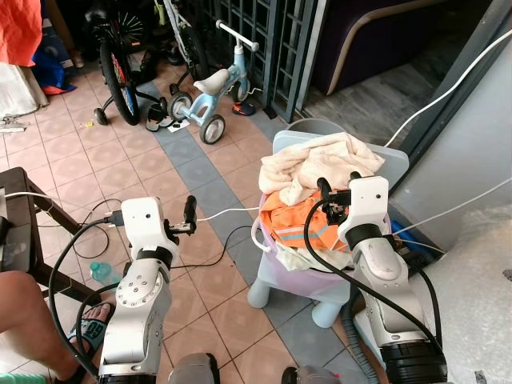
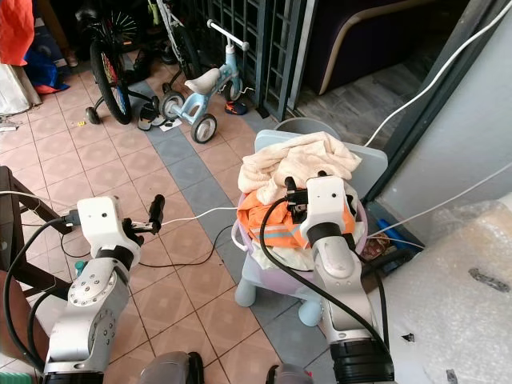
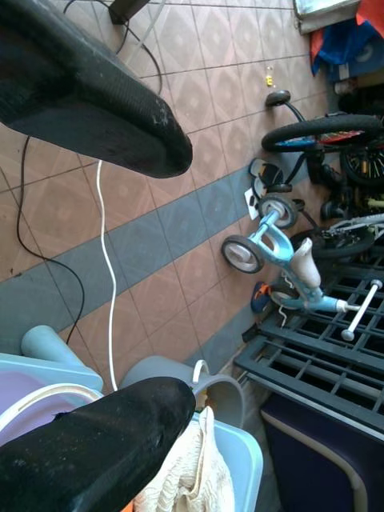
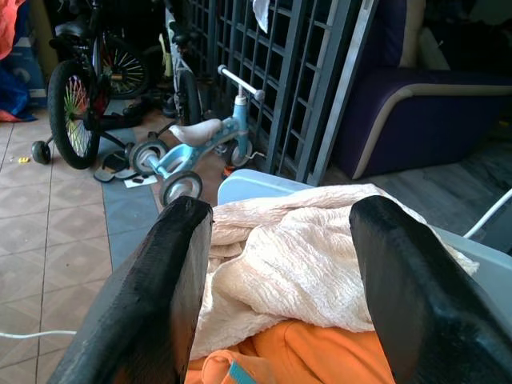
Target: Clothes washing
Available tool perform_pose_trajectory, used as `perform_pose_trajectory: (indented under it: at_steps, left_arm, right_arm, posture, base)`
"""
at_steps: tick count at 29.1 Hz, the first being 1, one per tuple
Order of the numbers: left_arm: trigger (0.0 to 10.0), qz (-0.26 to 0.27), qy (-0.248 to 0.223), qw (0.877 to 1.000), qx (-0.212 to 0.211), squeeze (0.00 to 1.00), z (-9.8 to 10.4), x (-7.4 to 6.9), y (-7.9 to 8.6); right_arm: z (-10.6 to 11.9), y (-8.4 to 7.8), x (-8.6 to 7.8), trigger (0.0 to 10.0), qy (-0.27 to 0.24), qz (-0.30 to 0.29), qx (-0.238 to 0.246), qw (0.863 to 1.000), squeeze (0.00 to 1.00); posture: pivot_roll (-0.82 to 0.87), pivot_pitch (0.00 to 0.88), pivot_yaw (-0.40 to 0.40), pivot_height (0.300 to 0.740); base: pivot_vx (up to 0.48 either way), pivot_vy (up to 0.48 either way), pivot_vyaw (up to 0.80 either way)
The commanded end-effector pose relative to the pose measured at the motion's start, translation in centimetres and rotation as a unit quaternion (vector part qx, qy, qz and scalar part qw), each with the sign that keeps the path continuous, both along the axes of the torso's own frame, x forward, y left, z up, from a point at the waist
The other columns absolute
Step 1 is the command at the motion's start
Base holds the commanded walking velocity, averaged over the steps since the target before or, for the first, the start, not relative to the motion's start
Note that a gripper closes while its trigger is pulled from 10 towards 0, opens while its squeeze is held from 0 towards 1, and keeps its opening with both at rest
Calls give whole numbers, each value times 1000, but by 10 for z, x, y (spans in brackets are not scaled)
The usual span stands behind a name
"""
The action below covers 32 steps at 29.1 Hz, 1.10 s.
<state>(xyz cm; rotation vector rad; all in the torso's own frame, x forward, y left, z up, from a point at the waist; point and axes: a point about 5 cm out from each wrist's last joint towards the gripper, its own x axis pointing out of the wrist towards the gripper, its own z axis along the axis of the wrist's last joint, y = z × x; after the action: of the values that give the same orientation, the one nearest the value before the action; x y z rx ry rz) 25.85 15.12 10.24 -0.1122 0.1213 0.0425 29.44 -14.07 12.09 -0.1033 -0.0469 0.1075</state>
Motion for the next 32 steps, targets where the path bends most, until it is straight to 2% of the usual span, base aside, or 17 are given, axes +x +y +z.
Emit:
perform_pose_trajectory:
  at_steps: [1, 10, 14, 21, 26, 28, 32]
  left_arm:
    - [10000, 0, 6, 1000, 3, 0, -3, -1, -1]
    - [10000, -4, 6, 1000, 4, 0, -3, 1, -3]
    - [10000, 17, 19, 1000, 9, 0, -5, 1, -1]
    - [10000, 22, 25, 999, 14, 0, -7, 0, 0]
    - [10000, 26, 32, 999, 16, 0, -8, 0, -1]
    - [10000, 26, 33, 999, 16, 0, -7, 0, -3]
    - [10000, 25, 39, 999, 17, 0, -6, -1, -5]
  right_arm:
    - [-1, -2, 0, 10000, 1, -1, 0, 1000, 0]
    - [1, 0, 5, 10000, -5, 4, -7, 1000, 0]
    - [-1, 2, 7, 10000, -1, 10, -10, 1000, 0]
    - [-6, 9, 8, 10000, 10, 24, -12, 1000, 0]
    - [-18, 13, 6, 10000, 51, 49, -19, 997, 0]
    - [-34, 17, 5, 10000, 95, 76, -37, 992, 0]
    - [-47, 15, 10, 10000, 138, 68, -51, 987, 0]
  posture:
    - [84, 83, -17, 740]
    - [83, 84, -19, 740]
    - [89, 85, -23, 740]
    - [97, 91, -25, 740]
    - [98, 96, -30, 740]
    - [106, 102, -35, 740]
    - [127, 117, -44, 740]
  base:
    - [469, 0, 0]
    - [480, 0, 0]
    - [0, 0, 0]
    - [0, 0, 0]
    - [0, 0, 0]
    - [0, 0, 0]
    - [0, 0, 0]
